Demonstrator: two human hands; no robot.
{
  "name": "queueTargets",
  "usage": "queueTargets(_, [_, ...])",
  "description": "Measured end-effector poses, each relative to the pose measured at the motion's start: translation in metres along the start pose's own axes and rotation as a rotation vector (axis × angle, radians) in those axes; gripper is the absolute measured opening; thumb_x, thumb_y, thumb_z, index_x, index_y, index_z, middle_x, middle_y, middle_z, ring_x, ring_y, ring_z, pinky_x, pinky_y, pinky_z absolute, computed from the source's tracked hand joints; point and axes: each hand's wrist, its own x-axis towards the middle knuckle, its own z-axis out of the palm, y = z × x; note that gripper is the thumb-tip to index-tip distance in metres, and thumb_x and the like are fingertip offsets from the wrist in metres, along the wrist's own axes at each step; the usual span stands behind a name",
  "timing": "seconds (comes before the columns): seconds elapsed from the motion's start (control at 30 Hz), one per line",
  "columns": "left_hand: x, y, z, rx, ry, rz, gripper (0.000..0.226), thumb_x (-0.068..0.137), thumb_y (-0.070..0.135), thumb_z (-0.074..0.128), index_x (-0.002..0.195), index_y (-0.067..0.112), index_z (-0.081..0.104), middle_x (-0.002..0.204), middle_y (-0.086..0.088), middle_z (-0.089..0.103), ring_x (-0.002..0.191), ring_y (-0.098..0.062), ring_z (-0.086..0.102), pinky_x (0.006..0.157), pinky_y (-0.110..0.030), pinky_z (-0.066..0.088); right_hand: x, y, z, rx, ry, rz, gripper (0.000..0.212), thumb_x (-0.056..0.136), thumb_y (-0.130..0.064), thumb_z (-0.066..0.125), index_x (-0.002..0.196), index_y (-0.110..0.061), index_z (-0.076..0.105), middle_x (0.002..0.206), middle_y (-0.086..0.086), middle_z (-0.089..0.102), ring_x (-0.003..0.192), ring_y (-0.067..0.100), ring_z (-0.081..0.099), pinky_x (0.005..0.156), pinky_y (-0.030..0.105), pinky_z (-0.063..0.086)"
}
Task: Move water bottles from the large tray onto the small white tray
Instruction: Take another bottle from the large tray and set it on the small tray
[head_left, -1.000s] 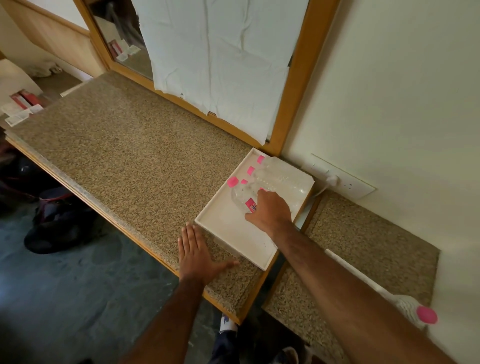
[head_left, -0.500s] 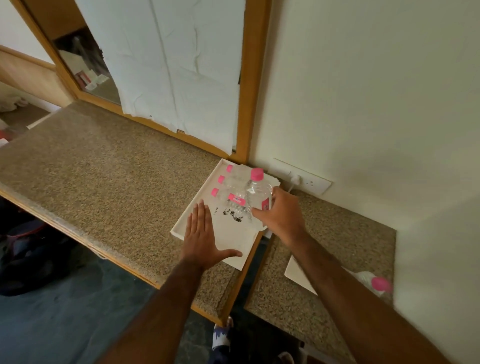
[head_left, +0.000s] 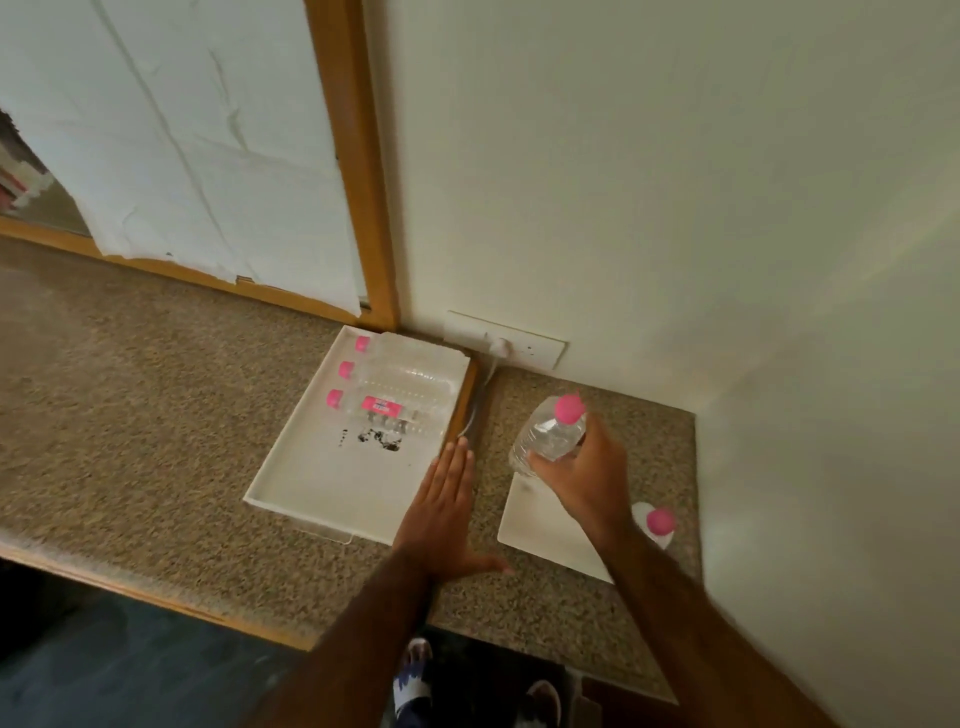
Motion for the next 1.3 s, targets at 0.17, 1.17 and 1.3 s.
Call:
queueTargets(0.17, [-0.003, 0.017, 0.039, 0.019, -0.089, 0.008, 0.162, 0.058, 0.113, 0.037, 0.163, 0.001, -0.015, 0.171, -0.016, -0.025, 0.159, -0.030, -0.024, 0.129, -0.046, -0.008, -0.022, 0.034, -0.001, 0.030, 0.024, 0.044, 0.064, 0.062, -0.036, 0.093, 0.113, -0.017, 0.059, 0.100, -0.001, 0.067, 0.090, 0.019, 0.065, 0.077, 0.037, 0.055])
queueTargets(1.17, [0.001, 0.011, 0.116, 0.007, -0.289, -0.030, 0.154, 0.066, 0.110, 0.041, 0.165, -0.002, 0.005, 0.175, -0.021, 0.001, 0.162, -0.035, 0.002, 0.128, -0.054, 0.006, -0.063, 0.107, 0.039, 0.066, -0.187, 0.231, 0.075, 0.070, -0.044, 0.078, 0.132, -0.011, 0.050, 0.124, 0.006, 0.065, 0.113, 0.026, 0.062, 0.095, 0.050, 0.053])
queueTargets(1.3, [0.001, 0.009, 0.119, 0.029, -0.273, -0.020, 0.153, 0.066, 0.110, 0.038, 0.165, -0.003, 0.007, 0.174, -0.022, 0.005, 0.162, -0.037, 0.005, 0.127, -0.055, 0.007, -0.062, 0.110, 0.041, 0.048, -0.188, 0.238, 0.076, 0.072, -0.039, 0.083, 0.133, -0.009, 0.049, 0.125, 0.009, 0.064, 0.114, 0.027, 0.061, 0.096, 0.049, 0.052])
